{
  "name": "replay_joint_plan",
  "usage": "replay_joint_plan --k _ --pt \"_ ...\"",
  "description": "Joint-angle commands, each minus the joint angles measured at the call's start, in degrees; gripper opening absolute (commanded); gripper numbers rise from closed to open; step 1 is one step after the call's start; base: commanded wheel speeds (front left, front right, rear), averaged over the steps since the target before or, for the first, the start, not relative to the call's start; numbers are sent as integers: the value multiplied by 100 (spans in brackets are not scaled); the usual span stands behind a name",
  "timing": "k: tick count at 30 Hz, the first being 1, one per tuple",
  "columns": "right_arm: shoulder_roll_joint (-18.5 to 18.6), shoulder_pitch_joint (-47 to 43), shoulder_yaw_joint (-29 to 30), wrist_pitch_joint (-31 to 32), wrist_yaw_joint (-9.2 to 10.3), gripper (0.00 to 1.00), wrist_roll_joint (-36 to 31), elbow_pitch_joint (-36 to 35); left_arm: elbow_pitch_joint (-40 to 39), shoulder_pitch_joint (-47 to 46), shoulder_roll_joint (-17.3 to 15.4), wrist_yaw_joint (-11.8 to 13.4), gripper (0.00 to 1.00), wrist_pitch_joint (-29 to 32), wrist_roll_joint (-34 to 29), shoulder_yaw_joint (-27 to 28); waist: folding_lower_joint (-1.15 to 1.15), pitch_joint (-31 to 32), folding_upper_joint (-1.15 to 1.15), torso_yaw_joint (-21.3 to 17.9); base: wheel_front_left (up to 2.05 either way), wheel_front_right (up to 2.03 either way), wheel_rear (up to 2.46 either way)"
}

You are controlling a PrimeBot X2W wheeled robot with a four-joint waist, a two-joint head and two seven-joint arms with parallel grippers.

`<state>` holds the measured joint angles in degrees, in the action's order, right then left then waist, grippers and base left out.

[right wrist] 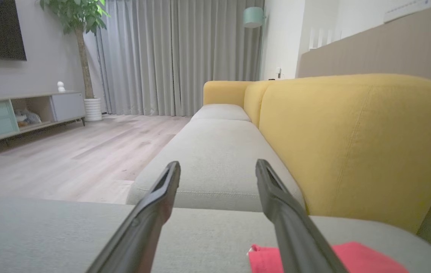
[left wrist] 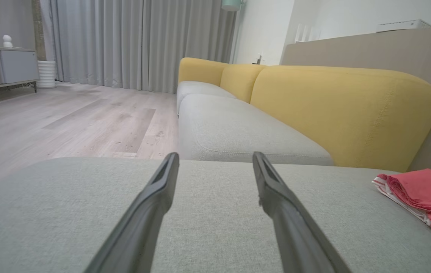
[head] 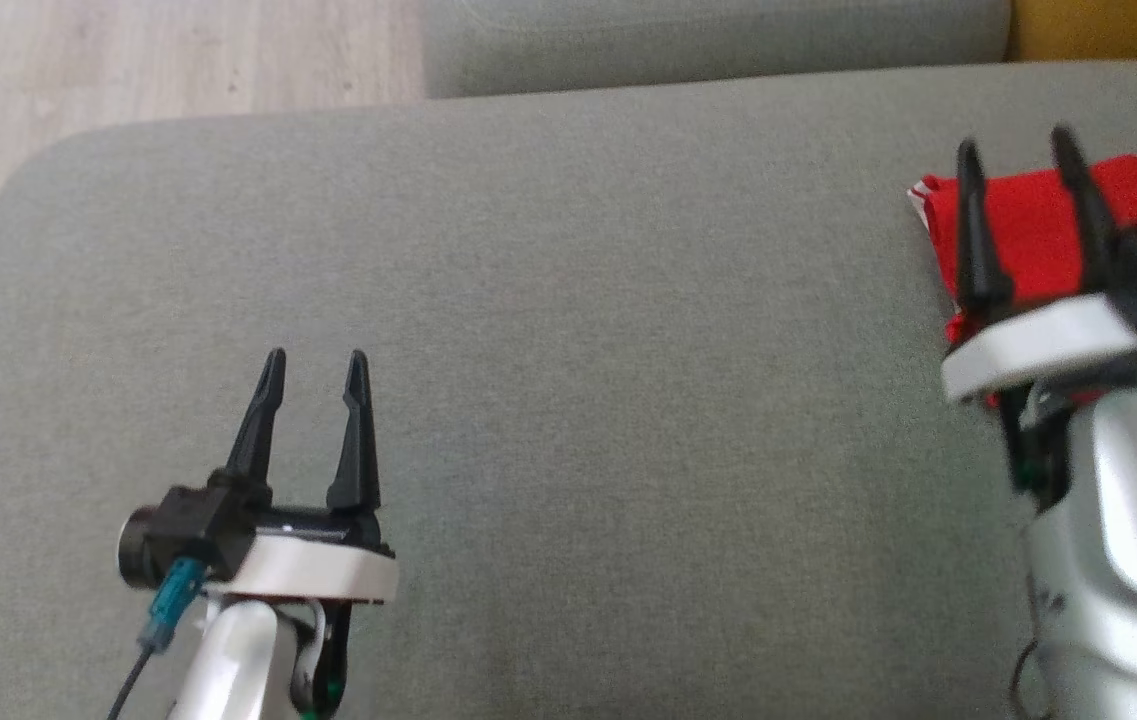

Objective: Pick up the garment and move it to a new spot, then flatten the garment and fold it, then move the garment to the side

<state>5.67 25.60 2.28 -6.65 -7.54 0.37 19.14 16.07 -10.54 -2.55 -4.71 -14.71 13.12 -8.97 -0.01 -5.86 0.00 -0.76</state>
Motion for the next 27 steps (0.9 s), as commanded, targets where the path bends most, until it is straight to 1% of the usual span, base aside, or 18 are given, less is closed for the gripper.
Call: replay_joint_plan --k 1,4,5,6,9,14,27 --pt "-111 -21 -41 -148 5 100 114 -263 -202 -46 -32 29 100 -29 44 224 1 115 0 92 0 0 0" --pt "-261 -464 -19 -393 5 100 341 -301 -192 67 -32 53 100 -29 98 190 1 230 0 174 0 0 0" --pt "-271 -614 -53 -464 5 100 540 -272 -185 106 -32 59 100 -29 107 169 1 266 0 201 0 0 0" --pt "-274 -764 -145 -528 5 100 753 -217 -173 144 -32 68 100 -29 117 147 1 299 0 229 0 0 0" --pt "-277 -1147 -373 -683 5 100 1079 -8 -132 249 -32 100 100 -29 161 79 1 382 0 299 0 0 0" --pt "-278 -1457 -530 -801 5 100 1139 197 -188 360 -32 193 100 -29 331 55 1 451 0 360 0 0 0" --pt "-279 -1423 -588 -833 5 100 1141 144 -218 376 -32 290 100 -29 255 102 1 428 0 358 0 0 0"
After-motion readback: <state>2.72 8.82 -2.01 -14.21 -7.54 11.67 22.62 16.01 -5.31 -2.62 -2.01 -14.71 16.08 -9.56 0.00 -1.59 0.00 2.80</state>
